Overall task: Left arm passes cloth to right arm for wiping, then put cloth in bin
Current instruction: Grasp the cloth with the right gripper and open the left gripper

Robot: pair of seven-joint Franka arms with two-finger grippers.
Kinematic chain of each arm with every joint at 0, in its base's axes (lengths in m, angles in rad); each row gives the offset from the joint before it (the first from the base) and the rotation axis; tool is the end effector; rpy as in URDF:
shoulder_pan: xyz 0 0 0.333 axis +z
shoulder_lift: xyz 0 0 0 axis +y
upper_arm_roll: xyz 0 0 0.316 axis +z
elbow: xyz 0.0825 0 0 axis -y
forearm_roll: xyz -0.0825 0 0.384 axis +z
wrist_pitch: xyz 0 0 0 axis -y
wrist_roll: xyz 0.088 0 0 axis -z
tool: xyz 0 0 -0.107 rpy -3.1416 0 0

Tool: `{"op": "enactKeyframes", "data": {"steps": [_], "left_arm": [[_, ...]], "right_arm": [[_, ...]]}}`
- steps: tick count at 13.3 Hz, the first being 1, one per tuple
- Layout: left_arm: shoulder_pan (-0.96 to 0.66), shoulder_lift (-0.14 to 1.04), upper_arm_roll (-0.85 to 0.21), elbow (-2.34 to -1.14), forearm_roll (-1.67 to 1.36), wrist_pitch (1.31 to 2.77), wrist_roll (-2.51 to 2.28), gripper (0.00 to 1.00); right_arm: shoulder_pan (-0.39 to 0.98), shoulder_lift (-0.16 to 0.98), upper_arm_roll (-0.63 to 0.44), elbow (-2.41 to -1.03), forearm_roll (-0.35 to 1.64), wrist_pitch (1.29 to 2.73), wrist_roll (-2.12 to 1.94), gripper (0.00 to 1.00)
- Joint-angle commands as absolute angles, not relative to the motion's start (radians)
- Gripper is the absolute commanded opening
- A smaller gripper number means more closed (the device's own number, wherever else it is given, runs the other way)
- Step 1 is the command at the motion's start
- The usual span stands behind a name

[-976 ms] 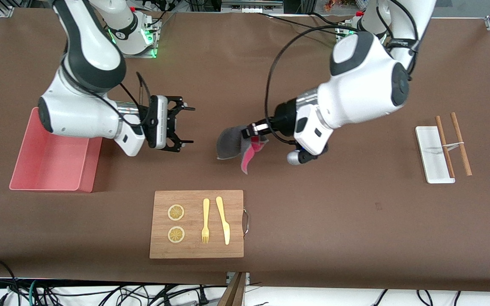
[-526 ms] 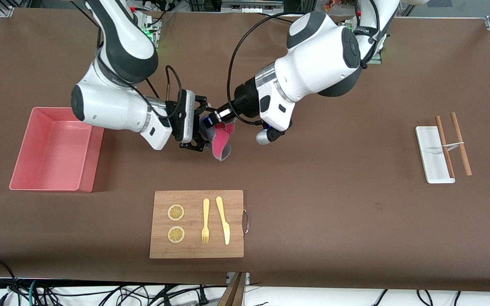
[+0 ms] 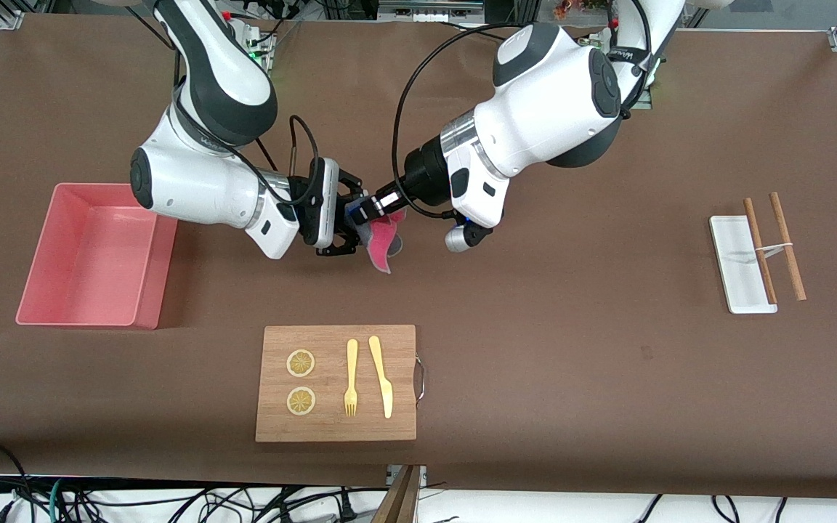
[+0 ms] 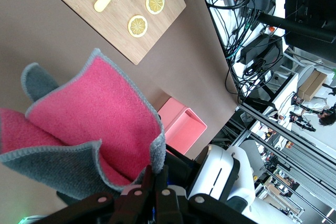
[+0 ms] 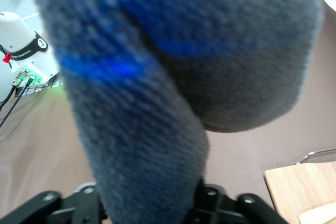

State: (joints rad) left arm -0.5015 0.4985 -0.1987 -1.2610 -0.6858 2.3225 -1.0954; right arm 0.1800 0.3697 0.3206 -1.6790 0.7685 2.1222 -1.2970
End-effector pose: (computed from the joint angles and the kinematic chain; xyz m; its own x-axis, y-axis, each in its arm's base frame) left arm 0.5878 -0.4607 0.5469 0.7416 0.4903 -0.4579 0.6607 -0.4155 0.6252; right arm 0.5844 0.3287 0.4201 0.2453 0.7174 0.6521 0.9596 -0.0839 -0.2687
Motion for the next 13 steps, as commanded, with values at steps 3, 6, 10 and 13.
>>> {"op": "enactKeyframes", "data": {"steps": [3, 6, 10, 13], "left_arm": [[-0.494, 0.495, -0.193, -1.266, -0.689, 2.321, -1.109, 0.61], [-0.474, 0.489, -0.186, -1.275, -0.650, 2.269, -1.106, 1.00], [-0.402, 0.465, -0.187, -1.272, -0.441, 2.045, -1.097, 1.00], [-0.368, 0.460, -0.189, -1.267, -0.254, 1.886, -1.088, 1.00]], "right_arm": [[0.150, 0.373, 0.310, -1.669, 0.788, 2.074, -1.267, 0.00], [0.130, 0.371, 0.273, -1.648, 0.752, 1.991, -1.264, 0.00], [0.123, 0.347, 0.171, -1.628, 0.655, 1.883, -1.263, 0.00], [0.123, 0.341, 0.049, -1.628, 0.550, 1.749, -1.165, 0.00]]}}
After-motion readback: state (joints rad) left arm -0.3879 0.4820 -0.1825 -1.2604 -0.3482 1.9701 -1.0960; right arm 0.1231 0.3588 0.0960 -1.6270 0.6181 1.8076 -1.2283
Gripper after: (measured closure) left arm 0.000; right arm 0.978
